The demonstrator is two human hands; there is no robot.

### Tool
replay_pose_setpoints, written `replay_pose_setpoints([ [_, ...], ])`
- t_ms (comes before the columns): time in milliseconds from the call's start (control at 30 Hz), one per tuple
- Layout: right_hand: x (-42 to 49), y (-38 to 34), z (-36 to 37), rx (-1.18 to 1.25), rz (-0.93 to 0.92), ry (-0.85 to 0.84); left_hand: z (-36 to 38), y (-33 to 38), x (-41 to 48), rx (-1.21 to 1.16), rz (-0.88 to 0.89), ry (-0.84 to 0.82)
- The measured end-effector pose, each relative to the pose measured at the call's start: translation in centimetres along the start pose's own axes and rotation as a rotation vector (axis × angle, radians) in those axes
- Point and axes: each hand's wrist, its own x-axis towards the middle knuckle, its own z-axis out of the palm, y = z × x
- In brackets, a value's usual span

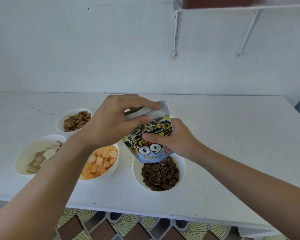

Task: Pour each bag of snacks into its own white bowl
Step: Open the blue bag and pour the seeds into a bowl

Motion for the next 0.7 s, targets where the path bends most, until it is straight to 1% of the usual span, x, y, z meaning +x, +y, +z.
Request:
replay_pose_setpoints([
  [100, -0.3, 1.7, 0.3, 0.04, 0.025, 0.005, 0.8, 0.1, -0.1, -0.002, -0.002, -0.001],
  [267, -0.8, 3.4, 0.8, 0.001, 0.07, 0.013, 2.8, -0.9, -0.8, 0.016, -0.013, 0.011],
  [433, 0.3, 1.9, 0.2, -0.027, -0.012, 0.043, 1.3, -0.4, 0.0, -0.013, 0.001, 0.099],
  [533, 0.6, 1.4, -0.2, -0.017, -0.036, 0.085, 0.0, -0.2, 0.4, -0.05, -0.037, 0.084],
  [600, 0.4, 1.9, -0.2, -0.026, -0.009, 0.065, 0.0, -0.3, 0.3, -0.064, -0.063, 0.079],
  [700, -0.3, 3.4, 0.0, -0.083, 0.089, 0.012, 0.8, -0.5, -0.2, -0.091, -0.12, 0.126],
])
